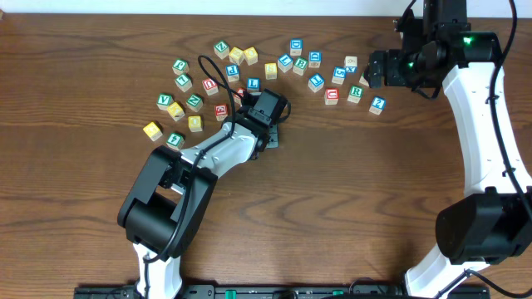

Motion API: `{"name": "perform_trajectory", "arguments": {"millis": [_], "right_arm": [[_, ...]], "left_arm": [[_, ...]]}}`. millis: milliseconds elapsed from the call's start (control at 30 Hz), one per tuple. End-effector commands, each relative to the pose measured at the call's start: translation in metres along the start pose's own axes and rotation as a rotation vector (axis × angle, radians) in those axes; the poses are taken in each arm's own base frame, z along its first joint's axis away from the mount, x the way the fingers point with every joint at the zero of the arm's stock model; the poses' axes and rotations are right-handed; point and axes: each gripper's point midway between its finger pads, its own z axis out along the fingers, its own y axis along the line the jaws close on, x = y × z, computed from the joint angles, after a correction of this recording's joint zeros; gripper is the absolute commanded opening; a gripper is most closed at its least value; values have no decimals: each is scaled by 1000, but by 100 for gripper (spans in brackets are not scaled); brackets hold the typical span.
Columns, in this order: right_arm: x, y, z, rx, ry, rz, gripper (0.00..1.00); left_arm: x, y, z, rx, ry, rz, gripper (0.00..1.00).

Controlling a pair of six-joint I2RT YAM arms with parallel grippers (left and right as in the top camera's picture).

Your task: Spell out CORL

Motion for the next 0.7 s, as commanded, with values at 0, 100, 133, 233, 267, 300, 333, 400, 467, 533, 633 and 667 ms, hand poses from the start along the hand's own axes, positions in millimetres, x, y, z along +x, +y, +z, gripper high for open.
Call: {"name": "perform_trajectory", "arguments": {"millis": [0, 100, 133, 233, 267, 300, 333, 400, 467, 533, 633, 667], "right_arm": [[1, -3, 0, 7, 1, 11, 99], [1, -3, 0, 7, 1, 11, 99], [1, -3, 0, 7, 1, 11, 99], [1, -3, 0, 7, 2, 12, 99], [1, -3, 0, 7, 2, 12, 99], [1, -3, 0, 7, 2, 12, 99], [1, -3, 0, 7, 2, 12, 99], [1, -3, 0, 7, 2, 12, 99], [1, -3, 0, 7, 2, 12, 99], [1, -3, 0, 7, 2, 12, 99], [1, -3, 0, 7, 2, 12, 99], [1, -3, 0, 7, 2, 12, 99]], "left_arm": [[9, 7, 2, -26, 33, 31, 55], [10, 8, 2, -29, 38, 40, 55], [10, 8, 2, -29, 38, 40, 55], [10, 8, 2, -28, 39, 55, 55], [10, 8, 2, -28, 39, 66, 55], [10, 8, 2, -28, 39, 73, 55], [10, 8, 2, -28, 39, 80, 55], [10, 8, 2, -28, 39, 81, 55], [10, 8, 2, -28, 39, 81, 55], [10, 8, 2, -28, 39, 85, 55], [10, 8, 2, -28, 39, 108, 55], [10, 8, 2, -28, 40, 116, 55]]}}
